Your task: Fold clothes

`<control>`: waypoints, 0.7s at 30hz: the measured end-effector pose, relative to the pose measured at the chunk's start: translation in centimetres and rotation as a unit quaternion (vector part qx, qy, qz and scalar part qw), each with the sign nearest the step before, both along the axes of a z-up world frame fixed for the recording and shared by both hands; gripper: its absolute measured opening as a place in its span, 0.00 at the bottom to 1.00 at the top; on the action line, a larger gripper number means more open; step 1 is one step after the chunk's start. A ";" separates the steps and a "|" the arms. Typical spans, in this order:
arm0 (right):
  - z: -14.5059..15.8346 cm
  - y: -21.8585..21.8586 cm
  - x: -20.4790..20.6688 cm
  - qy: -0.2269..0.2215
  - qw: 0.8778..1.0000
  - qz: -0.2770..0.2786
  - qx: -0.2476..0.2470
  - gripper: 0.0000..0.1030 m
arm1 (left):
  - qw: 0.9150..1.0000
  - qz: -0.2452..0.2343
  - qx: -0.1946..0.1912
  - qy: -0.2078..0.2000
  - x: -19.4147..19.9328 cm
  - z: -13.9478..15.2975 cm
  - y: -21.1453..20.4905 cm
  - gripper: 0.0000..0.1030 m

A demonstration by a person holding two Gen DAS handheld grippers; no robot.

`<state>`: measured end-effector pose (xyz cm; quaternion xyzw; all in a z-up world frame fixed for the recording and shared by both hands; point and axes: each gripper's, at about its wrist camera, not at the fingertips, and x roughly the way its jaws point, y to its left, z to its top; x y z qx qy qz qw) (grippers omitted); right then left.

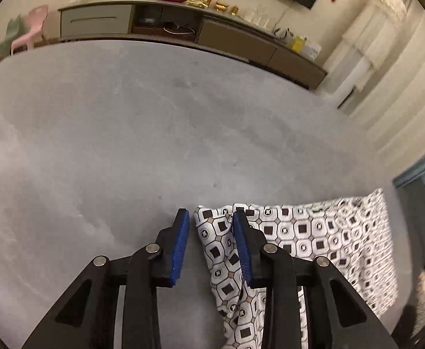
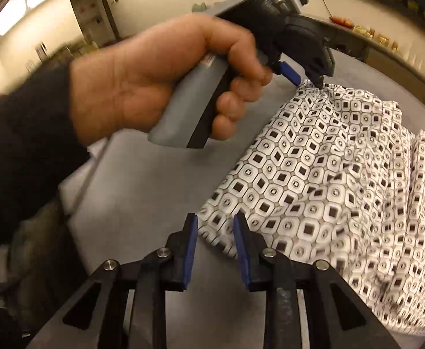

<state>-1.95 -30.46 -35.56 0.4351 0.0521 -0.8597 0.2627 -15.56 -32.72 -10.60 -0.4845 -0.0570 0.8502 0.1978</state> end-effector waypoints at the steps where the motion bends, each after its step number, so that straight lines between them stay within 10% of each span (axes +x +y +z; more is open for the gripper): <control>1: 0.4 1.3 -0.2 0.024 1.000 -0.020 0.002 0.34 | 1.000 0.003 -0.001 0.013 0.6 0.9 -0.3 0.31; 6: -1.0 7.2 -3.5 0.043 0.990 -0.128 0.045 0.38 | 0.997 -0.049 0.051 0.037 5.2 3.6 0.6 0.29; 13: -5.6 9.1 -3.9 0.012 0.989 -0.147 0.005 0.40 | 0.983 -0.173 -0.054 0.006 8.9 -0.3 10.1 0.30; 19: -6.9 6.1 -6.9 0.018 0.994 -0.110 -0.023 0.54 | 0.990 -0.137 -0.013 -0.040 7.2 -0.2 9.5 0.30; 21: -7.6 5.3 -6.5 -0.005 0.996 -0.092 0.011 0.29 | 0.992 -0.121 0.002 -0.044 6.6 -0.1 8.7 0.30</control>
